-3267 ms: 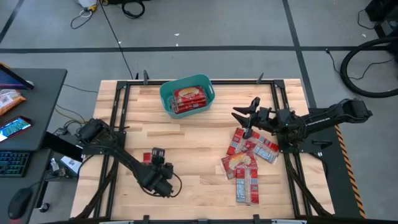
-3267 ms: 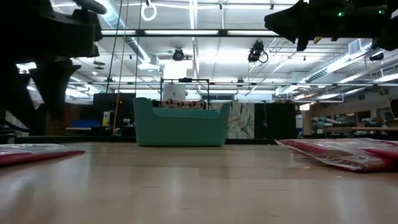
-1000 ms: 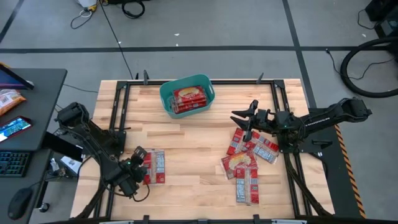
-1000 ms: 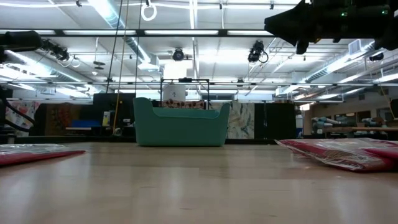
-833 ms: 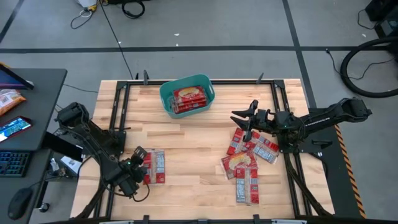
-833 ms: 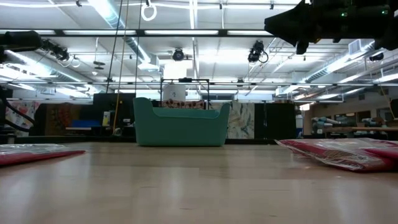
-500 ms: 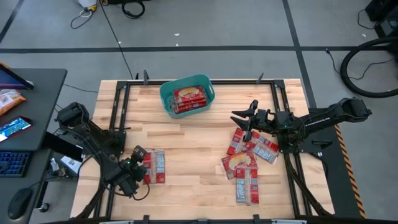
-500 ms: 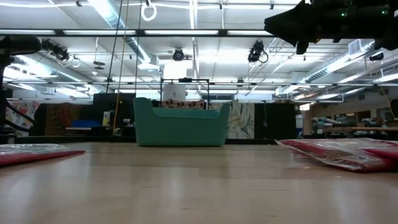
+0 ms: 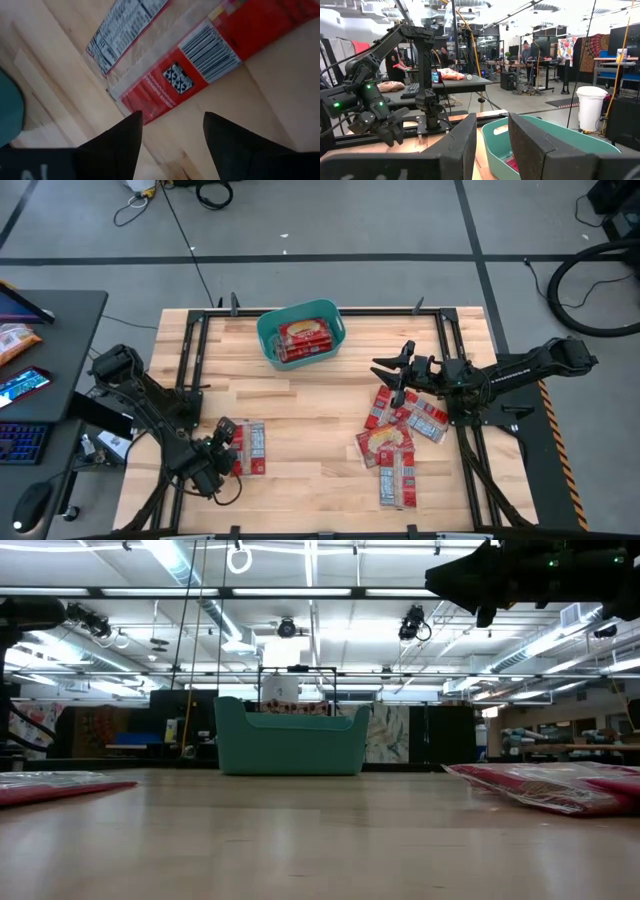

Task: Sort popcorn bags into baskets
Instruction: Put the red popcorn bag into the green bin

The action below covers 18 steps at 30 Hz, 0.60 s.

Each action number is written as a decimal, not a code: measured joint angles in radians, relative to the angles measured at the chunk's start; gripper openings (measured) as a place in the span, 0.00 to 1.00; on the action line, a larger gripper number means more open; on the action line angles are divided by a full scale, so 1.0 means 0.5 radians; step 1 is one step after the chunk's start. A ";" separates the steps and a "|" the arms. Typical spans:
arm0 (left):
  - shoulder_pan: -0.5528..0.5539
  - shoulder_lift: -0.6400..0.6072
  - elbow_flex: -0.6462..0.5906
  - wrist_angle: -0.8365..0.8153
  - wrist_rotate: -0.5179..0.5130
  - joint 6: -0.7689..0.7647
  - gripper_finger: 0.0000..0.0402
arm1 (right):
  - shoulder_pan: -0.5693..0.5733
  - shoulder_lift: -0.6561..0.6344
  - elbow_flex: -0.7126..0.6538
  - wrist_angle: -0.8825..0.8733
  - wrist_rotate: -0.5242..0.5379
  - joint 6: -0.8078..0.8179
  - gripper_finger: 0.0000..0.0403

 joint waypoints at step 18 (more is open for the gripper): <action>0.002 0.381 -0.060 0.194 -0.068 0.470 0.51 | 0.000 0.001 0.000 0.001 -0.001 0.000 0.29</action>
